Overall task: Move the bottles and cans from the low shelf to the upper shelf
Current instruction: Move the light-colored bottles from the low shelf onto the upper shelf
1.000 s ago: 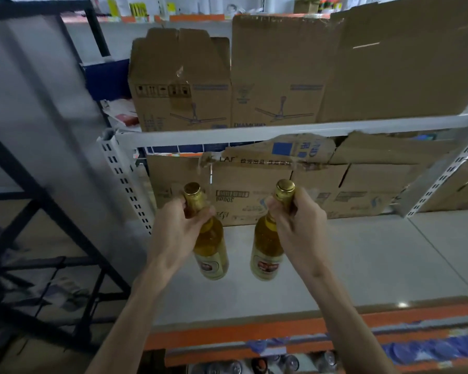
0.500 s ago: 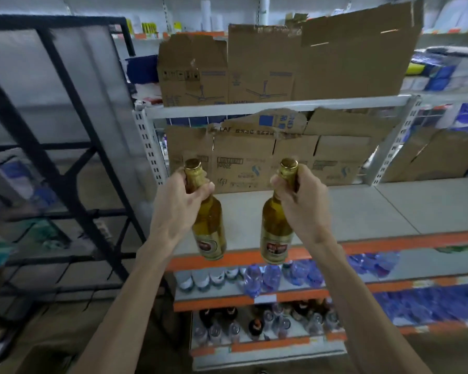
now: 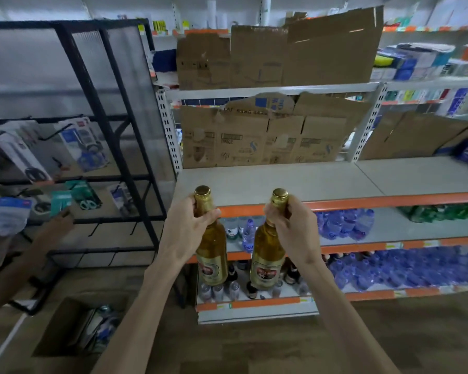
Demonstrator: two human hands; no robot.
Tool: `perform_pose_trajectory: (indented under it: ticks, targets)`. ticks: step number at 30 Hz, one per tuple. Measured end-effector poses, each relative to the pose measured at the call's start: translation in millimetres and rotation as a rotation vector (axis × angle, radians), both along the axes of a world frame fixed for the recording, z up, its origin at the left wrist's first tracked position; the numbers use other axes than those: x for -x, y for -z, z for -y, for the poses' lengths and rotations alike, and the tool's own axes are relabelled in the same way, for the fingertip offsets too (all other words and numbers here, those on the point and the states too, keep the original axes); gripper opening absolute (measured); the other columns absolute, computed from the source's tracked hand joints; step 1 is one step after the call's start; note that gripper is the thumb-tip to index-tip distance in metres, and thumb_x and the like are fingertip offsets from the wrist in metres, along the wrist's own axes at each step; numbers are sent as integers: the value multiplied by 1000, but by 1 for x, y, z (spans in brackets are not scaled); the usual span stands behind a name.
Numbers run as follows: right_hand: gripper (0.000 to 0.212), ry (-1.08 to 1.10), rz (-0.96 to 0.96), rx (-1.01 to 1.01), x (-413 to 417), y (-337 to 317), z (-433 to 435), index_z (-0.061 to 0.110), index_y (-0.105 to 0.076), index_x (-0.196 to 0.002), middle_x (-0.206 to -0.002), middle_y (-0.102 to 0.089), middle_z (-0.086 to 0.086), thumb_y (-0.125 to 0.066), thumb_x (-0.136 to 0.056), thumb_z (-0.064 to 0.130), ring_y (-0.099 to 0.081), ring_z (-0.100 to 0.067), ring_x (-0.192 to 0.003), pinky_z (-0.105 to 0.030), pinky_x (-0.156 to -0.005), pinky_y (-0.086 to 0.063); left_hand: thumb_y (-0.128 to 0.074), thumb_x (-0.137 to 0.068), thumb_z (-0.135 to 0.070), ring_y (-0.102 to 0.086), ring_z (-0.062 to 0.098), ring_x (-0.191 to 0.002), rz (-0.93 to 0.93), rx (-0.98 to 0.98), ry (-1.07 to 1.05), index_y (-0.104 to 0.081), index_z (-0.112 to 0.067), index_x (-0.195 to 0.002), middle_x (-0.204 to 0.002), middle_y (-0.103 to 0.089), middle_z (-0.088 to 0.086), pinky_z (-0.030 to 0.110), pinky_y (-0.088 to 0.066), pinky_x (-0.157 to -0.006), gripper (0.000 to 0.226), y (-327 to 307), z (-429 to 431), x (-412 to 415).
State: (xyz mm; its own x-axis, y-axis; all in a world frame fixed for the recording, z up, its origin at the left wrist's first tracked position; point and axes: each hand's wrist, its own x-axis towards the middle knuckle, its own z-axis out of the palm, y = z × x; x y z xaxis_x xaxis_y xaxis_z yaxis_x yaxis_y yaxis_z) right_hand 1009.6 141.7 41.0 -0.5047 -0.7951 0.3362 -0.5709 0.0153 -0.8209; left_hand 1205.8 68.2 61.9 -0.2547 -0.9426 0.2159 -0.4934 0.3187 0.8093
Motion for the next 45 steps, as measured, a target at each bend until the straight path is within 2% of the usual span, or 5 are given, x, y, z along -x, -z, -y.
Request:
perform_pose_trajectory:
  ticks: [10, 15, 24, 35, 45]
  targets:
    - [24, -49, 34, 0, 22, 24, -41, 10, -57, -87, -75, -65, -5, -62, -93, 33, -61, -25, -71, -48, -69, -53, -73, -85, -34, -67, 1, -88, -20, 6, -40, -68, -19, -101, -93, -71, -9, 29, -56, -82, 22, 19, -44, 4]
    - [22, -52, 40, -8, 35, 21, -3, 10, -59, -83, -74, -65, 0, -64, -92, 29, -62, -23, -70, -35, -63, -51, -73, -84, -37, -68, 1, -84, -7, -11, -63, -71, -17, -96, -90, -73, -10, 28, -58, -80, 23, 24, -8, 13]
    - [13, -48, 11, 21, 46, 19, 179, 22, -58, -82, -73, -62, 16, -65, -92, 26, -59, 4, -68, -12, -60, -41, -73, -85, -33, -67, 12, -82, 9, 20, -35, -67, -15, -90, -86, -71, -2, 32, -55, -79, 20, 23, 186, 35]
    - [22, -40, 64, -28, 58, 23, 412, 11, -62, -90, -81, -68, 2, -62, -92, 33, -65, -17, -78, -40, -71, -54, -70, -88, -33, -67, 13, -94, -37, -5, -72, -68, -14, -102, -98, -72, -1, 41, -56, -90, 24, 26, 410, 61]
    - [21, -62, 85, -75, 59, 50, 522, 14, -61, -92, -77, -66, 7, -62, -93, 34, -62, -10, -74, -24, -67, -45, -69, -88, -31, -62, 8, -89, -21, -4, -130, -67, -15, -104, -96, -67, -5, 32, -53, -85, 23, 54, 508, 82]
